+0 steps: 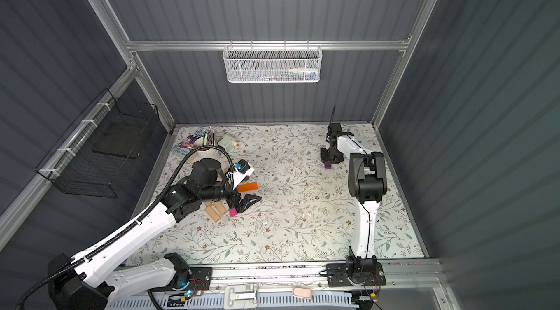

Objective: Assemble the letter k with building blocks
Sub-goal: Place the building block at the center of the board, then pick up the building block from the center of the board.

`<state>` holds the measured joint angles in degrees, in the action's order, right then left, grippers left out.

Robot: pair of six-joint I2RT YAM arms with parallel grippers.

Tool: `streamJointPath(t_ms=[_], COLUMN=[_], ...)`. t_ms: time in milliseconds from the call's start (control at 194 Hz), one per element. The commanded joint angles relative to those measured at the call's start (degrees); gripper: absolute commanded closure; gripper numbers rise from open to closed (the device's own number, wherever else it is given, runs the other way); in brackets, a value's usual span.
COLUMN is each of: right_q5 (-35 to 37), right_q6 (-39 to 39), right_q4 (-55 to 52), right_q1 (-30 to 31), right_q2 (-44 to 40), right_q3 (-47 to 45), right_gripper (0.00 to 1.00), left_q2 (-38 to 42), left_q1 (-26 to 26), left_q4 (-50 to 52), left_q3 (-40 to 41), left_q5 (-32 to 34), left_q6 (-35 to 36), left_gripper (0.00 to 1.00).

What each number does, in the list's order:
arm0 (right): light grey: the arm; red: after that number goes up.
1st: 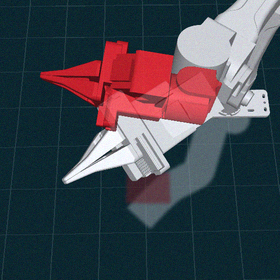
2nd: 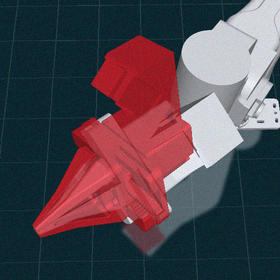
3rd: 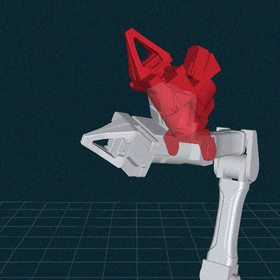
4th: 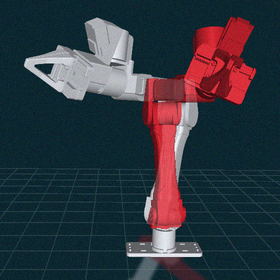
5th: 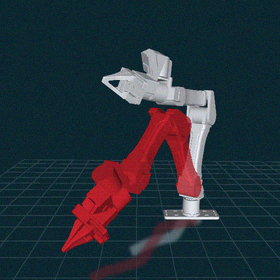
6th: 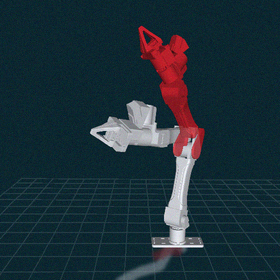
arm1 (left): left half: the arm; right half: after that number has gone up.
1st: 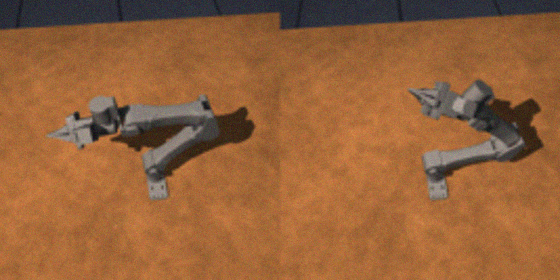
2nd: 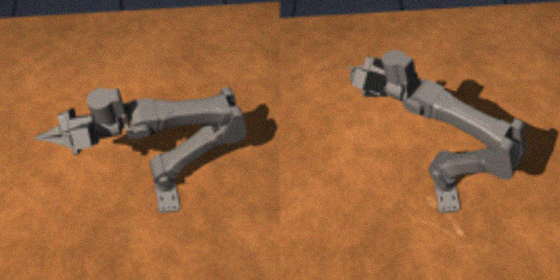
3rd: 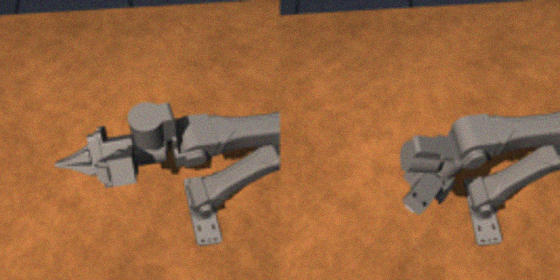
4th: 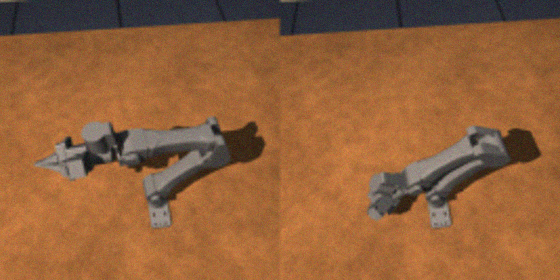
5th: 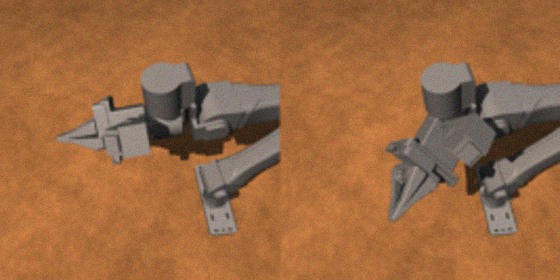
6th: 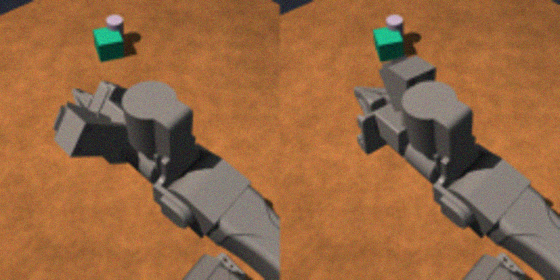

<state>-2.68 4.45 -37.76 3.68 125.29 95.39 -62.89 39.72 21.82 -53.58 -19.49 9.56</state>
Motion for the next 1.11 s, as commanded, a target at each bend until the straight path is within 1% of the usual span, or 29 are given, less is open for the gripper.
streamJointPath(t_ms=[0, 289, 371, 484, 567, 655, 752, 814, 840, 881, 912, 938, 969, 1026, 1103], right_q5=[0.57, -0.47, -0.90, -1.62, -3.03, -5.10, -6.35, -6.52, -6.71, -6.73, -6.43, -6.15, -5.31, -4.74, -3.19], right_q6=[0.39, 0.82, 1.28, 1.98, 3.53, 6.03, 8.54, 9.69, 10.28, 11.18, 12.11, 12.70, 13.91, 15.35, 16.71], right_q4=[-0.94, -0.99, -0.58, 0.49, 1.15, 3.18, 6.40, 7.54, 7.70, 7.81, 7.85, 7.65, 7.30, 6.75, 5.06], right_q1=[-0.16, -0.13, -0.14, -0.14, -0.07, 0.34, 1.90, 3.23, 3.83, 4.85, 5.82, 6.54, 7.57, 9.58, 13.02], right_q2=[0.56, -1.08, -4.04, -9.61, -15.17, -22.53, -32.25, -37.70, -39.87, -43.06, -45.51, -46.99, -49.15, -52.21, -55.72], right_q3=[1.16, 0.94, 0.21, -1.63, -3.87, -8.61, -15.92, -19.68, -21.36, -23.48, -25.18, -26.20, -27.65, -29.66, -31.80], right_gripper=[0.60, 0.57, 0.54, 0.50, 0.49, 0.46, 0.41, 0.37, 0.36, 0.34, 0.33, 0.33, 0.32, 0.31, 0.29], left_q2=[-0.54, -0.43, -0.60, -1.82, -5.63, -12.42, -20.43, -23.87, -25.22, -27.42, -29.39, -30.94, -32.62, -35.10, -36.78], left_q1=[0.27, 0.27, 0.27, 0.27, 0.27, 0.18, -0.62, -2.26, -3.71, -5.71, -7.29, -8.52, -9.84, -11.48, -12.58], left_q4=[1.76, 1.79, 1.58, 2.88, 7.08, 14.21, 20.94, 22.60, 22.87, 23.23, 23.63, 23.96, 24.21, 23.66, 22.43], left_q3=[-1.96, -1.71, -1.62, -2.03, -4.69, -9.93, -15.22, -17.21, -17.89, -19.17, -20.34, -21.30, -22.70, -24.33, -23.99], left_q5=[1.53, 3.63, 5.44, 10.66, 15.93, 21.62, 24.33, 25.04, 25.11, 25.15, 25.46, 25.59, 26.01, 27.70, 30.34], left_q6=[-0.86, -1.10, -1.45, -0.91, -1.01, -1.26, -0.59, -0.64, -0.97, -2.44, -4.29, -6.06, -8.67, -13.77, -20.08], left_gripper=[0.00, 0.00, 0.00, 0.00, 0.02, 0.05, 0.09, 0.12, 0.13, 0.16, 0.20, 0.28, 0.34, 0.37, 0.42])
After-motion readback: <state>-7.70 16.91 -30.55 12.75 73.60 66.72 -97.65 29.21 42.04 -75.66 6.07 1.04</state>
